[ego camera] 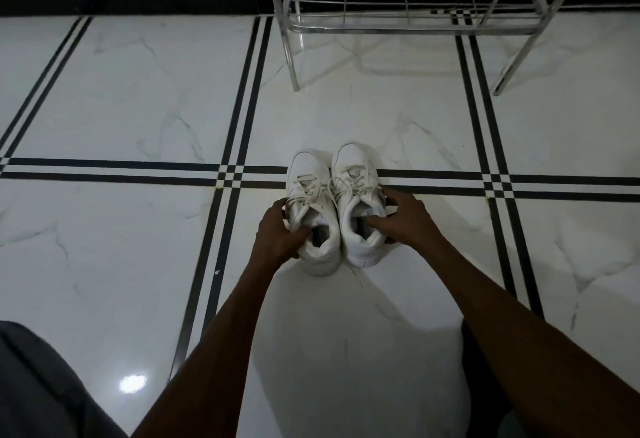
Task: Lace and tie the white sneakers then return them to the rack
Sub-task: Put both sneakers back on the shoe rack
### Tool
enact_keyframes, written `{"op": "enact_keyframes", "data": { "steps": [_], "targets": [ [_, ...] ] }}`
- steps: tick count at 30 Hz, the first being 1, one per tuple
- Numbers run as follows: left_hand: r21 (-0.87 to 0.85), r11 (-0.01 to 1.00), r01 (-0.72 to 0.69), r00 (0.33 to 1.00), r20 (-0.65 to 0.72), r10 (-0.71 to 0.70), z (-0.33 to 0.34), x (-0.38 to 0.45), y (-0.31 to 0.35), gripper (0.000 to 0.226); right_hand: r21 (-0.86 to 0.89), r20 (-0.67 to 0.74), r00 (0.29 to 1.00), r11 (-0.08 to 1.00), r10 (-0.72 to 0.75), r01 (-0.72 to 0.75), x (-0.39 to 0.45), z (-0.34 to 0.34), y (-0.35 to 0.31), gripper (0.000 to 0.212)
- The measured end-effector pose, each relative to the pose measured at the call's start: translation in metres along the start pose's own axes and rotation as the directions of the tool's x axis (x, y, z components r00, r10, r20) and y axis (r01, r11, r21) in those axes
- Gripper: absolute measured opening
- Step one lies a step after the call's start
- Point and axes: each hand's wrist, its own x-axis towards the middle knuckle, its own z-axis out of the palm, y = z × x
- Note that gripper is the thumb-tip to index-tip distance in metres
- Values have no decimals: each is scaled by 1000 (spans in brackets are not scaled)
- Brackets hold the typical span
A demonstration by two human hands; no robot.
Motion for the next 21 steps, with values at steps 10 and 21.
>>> {"op": "enact_keyframes", "data": {
  "steps": [10,21],
  "targets": [
    [3,999,-45,993,-109,46,19,10,27,63,5,-100,994,999,-34,34,5,-22,2,64],
    [-18,991,-133,985,-108,131,14,10,145,69,109,-153,984,988,-93,110,8,-116,-44,69]
  ]
}}
